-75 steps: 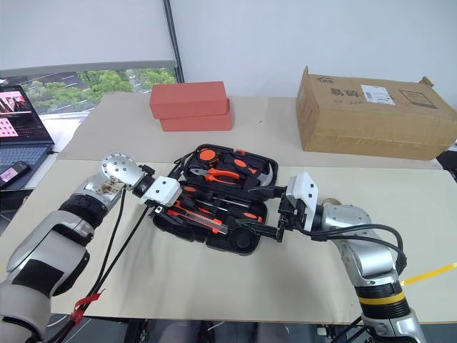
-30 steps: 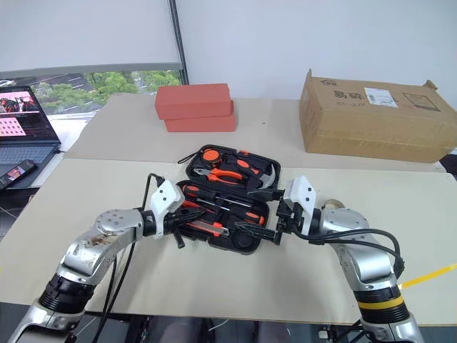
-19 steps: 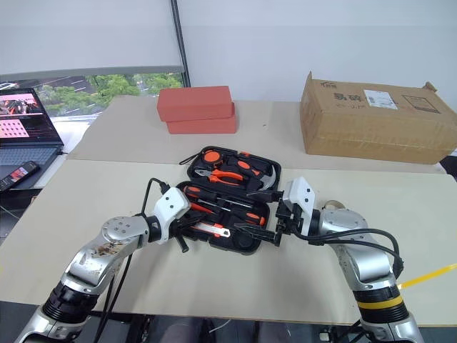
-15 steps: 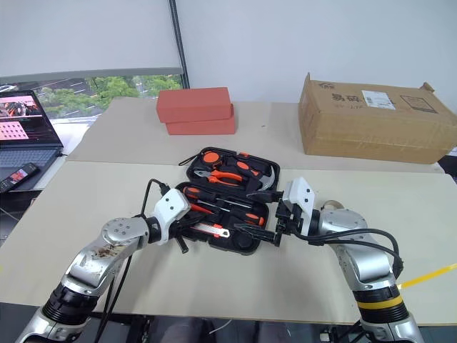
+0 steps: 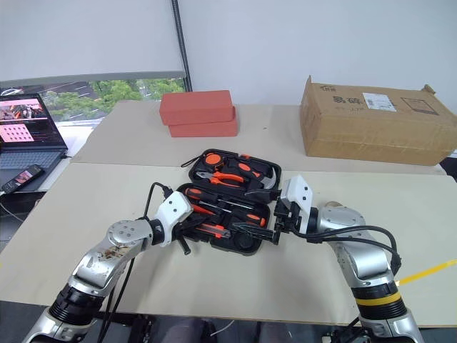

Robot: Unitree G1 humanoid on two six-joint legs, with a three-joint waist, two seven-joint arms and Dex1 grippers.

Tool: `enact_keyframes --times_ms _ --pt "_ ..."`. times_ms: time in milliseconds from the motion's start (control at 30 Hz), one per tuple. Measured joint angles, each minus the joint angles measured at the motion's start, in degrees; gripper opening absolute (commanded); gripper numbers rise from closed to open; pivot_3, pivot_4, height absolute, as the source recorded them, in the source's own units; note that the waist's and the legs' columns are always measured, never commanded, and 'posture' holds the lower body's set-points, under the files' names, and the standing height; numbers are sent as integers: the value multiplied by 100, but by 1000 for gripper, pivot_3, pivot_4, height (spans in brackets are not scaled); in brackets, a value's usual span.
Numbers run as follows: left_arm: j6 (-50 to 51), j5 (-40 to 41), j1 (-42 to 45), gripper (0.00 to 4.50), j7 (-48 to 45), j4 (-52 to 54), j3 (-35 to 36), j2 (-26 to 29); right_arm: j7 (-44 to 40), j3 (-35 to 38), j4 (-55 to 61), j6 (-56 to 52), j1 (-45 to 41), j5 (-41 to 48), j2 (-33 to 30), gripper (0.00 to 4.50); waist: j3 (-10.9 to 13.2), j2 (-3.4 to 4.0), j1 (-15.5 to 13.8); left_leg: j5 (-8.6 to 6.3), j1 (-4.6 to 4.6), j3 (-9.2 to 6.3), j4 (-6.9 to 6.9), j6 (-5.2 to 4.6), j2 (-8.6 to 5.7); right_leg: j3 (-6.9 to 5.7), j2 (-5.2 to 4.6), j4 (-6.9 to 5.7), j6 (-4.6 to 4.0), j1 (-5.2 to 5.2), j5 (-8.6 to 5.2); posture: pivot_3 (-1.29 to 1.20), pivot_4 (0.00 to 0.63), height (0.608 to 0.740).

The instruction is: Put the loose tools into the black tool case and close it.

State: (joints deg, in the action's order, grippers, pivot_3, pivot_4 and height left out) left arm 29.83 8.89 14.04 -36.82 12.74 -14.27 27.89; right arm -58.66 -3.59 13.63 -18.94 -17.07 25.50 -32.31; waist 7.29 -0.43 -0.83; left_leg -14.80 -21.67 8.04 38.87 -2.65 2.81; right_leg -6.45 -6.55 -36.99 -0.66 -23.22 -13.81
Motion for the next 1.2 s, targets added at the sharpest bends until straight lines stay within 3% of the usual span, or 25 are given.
enact_keyframes --times_ms 200,667,833,1100,1133,1200 --pt "-607 158 -90 67 316 -363 585 -613 4 -13 -53 0 -2 -1 5 4500 2 -1 -41 3 -26 -12 4 3 1 -2 -15 7 -2 -10 1 0 150 711" --pt "-746 78 485 67 386 -1098 594 -952 279 109 -83 12 33 -78 52 4500 7 -7 12 -8 -71 -10 0 -12 -1 -45 5 22 -16 -39 11 0 150 711" --pt "-811 743 565 67 -487 -908 883 -612 753 767 -522 79 273 -319 -320 4500 11 -12 -5 8 -117 -7 3 13 -6 -48 6 18 -16 -89 12 0 150 711" --pt "-422 1600 1259 67 -1822 -362 1054 247 919 979 -1345 134 639 -928 -1140 4500 16 -14 65 20 -115 3 -1 33 -7 -38 18 20 -11 -92 9 0 150 711" --pt "-260 1787 1264 571 -2058 -230 1059 415 948 1002 -1480 133 644 -1026 -1216 4500 17 -13 73 23 -114 3 -2 38 -7 -37 19 19 -7 -93 6 0 150 711" --pt "-45 2008 1266 1122 -2331 -61 1052 603 992 1012 -1592 119 644 -1093 -1269 4500 20 -14 75 26 -115 2 -1 42 -6 -36 21 19 0 -93 2 0 150 711"
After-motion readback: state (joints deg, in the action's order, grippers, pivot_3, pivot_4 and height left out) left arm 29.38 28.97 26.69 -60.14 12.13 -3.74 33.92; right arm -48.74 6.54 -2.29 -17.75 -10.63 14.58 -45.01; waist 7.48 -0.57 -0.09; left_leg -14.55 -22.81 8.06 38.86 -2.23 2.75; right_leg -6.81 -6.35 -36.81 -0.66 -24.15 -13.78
